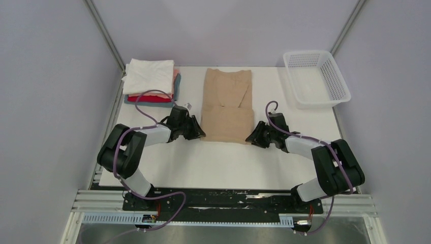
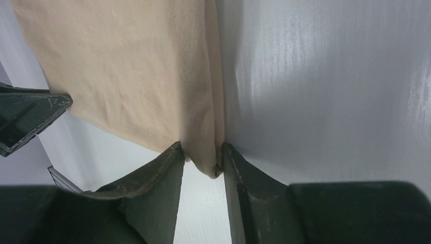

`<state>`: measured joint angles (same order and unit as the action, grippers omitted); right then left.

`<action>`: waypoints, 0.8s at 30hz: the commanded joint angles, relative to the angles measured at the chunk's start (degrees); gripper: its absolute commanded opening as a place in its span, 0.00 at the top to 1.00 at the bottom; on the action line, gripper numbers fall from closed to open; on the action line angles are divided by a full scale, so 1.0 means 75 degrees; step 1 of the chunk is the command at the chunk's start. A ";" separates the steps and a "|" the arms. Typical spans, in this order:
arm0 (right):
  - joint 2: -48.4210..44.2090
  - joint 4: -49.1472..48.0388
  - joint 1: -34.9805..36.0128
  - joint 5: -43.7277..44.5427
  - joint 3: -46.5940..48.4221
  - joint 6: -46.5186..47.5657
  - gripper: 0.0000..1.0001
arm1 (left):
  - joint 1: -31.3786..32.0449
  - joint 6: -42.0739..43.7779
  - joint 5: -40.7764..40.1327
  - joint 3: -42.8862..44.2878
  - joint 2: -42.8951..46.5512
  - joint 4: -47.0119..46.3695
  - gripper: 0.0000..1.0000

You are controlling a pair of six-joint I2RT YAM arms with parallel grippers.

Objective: Fold and stack the t-shirts
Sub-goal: Grab one side of the 2/3 rectangular tshirt with both arms

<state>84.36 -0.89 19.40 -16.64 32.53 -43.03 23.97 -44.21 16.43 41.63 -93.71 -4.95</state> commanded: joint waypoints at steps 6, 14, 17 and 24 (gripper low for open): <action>0.0108 -0.0351 0.0053 0.0108 -0.0247 -0.0077 0.87 | 0.0097 -0.0062 0.0013 -0.0001 -0.0282 0.0117 1.00; -0.1466 0.0446 0.0220 -0.1132 -0.0924 0.0169 1.00 | 0.0395 -0.0004 0.0266 -0.1017 0.1376 0.0227 1.00; -0.2318 0.1112 0.0313 -0.1882 -0.1190 0.0314 1.00 | 0.0597 -0.0123 0.0523 -0.1705 0.2583 0.0279 1.00; -0.4086 0.2352 0.0405 -0.4101 -0.1209 0.0663 1.00 | 0.0773 -0.0203 0.1622 -0.2626 0.5909 0.1375 1.00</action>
<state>59.18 10.92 21.89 -34.52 22.48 -40.56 29.08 -45.17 22.46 23.42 -60.84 0.16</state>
